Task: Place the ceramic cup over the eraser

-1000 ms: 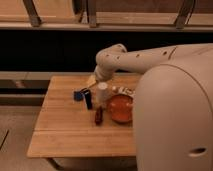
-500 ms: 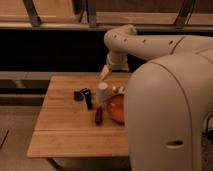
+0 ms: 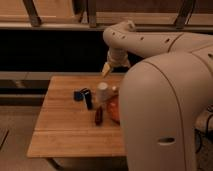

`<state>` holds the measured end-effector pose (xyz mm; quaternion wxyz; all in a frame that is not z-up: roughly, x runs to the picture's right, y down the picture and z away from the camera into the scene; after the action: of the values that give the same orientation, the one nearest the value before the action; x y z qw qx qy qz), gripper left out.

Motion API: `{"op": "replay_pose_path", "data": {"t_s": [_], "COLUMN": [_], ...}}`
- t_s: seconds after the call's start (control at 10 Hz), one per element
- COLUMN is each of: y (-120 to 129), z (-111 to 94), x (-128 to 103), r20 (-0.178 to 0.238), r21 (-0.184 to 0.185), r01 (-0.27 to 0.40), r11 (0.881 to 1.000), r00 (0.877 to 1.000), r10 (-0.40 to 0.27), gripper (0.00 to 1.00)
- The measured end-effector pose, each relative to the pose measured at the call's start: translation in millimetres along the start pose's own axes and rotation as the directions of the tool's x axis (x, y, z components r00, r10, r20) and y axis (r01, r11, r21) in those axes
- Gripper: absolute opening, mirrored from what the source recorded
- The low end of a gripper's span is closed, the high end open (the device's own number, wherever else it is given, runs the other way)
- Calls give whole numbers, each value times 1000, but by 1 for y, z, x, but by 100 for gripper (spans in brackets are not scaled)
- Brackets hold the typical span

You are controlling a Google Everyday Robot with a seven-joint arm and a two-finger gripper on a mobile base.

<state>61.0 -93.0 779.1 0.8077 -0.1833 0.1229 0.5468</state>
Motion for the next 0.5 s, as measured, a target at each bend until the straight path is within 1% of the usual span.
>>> {"op": "replay_pose_path", "data": {"t_s": [0.1,0.3,0.4,0.5], "y": [6,22,31,37], "z": [12,32,43,57], "x": [1,1,2,4], "r20": [-14,-44,-70,-105], "r21": [-25,-85,-116,-148], "r01": [7,20,27,28], "r11": [1000,996,993,989], "r00": [1000,999,997,993], "r10": [-7,-24,-36,-44], "gripper": [80,80,80,80]}}
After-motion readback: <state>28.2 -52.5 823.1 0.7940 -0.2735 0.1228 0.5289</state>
